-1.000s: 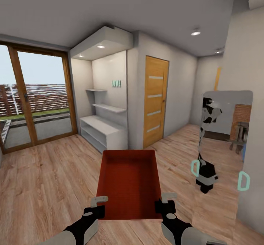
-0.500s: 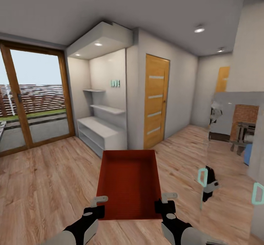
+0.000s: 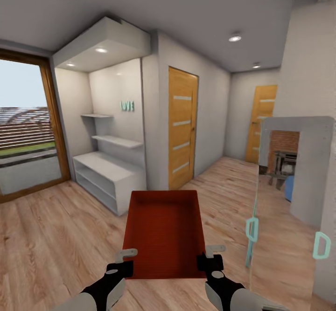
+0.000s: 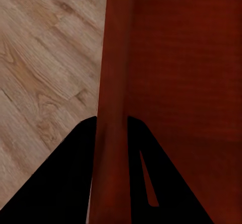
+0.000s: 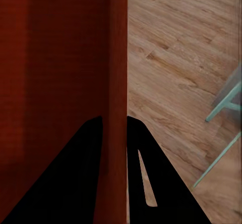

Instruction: Move the two storage containers from the living room to the garage. In the garage, place one container on the floor and stack the other container on top of it (either order is fine).

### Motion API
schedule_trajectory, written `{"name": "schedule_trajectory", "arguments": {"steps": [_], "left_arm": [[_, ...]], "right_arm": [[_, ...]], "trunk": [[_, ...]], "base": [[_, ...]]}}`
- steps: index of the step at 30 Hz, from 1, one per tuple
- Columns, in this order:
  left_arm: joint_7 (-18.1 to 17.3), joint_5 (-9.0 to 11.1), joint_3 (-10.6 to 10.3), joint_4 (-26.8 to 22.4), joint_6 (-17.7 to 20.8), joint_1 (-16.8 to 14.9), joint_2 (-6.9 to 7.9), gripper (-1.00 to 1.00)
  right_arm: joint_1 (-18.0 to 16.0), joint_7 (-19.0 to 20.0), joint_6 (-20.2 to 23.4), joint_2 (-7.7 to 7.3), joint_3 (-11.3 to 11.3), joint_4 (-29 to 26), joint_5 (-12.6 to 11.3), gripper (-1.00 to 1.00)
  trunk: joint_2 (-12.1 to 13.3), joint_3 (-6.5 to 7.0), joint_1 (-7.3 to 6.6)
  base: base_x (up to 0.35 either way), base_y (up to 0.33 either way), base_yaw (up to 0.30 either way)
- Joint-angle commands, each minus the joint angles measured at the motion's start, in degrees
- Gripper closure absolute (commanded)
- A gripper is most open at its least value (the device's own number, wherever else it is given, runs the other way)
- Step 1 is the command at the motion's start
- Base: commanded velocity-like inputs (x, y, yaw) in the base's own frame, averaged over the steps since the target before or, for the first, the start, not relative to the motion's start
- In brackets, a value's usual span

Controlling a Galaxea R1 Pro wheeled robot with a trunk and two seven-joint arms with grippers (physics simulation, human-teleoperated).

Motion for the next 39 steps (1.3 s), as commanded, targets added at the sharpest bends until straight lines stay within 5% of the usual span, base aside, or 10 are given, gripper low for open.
{"name": "schedule_trajectory", "arguments": {"steps": [1,30,39], "left_arm": [[0.6,0.8,-0.2,0.0,0.0,0.0,0.07,1.00],[0.6,0.8,-0.3,0.0,0.0,0.0,0.07,1.00],[0.6,0.8,-0.3,0.0,0.0,0.0,0.07,1.00]], "right_arm": [[-0.1,-0.2,-0.1,0.04,-2.9,-0.1,1.4,1.00],[-0.1,-0.1,-0.1,-0.02,-2.9,-0.1,1.4,1.00],[-0.1,-0.1,-0.1,-0.12,-2.9,-0.1,1.4,1.00]], "trunk": [[-0.1,-0.09,0.05],[-0.1,-0.09,0.05],[-0.1,-0.09,0.05]], "base": [[0.310,0.199,-0.284],[0.302,0.218,-0.058],[0.302,0.219,-0.230]]}}
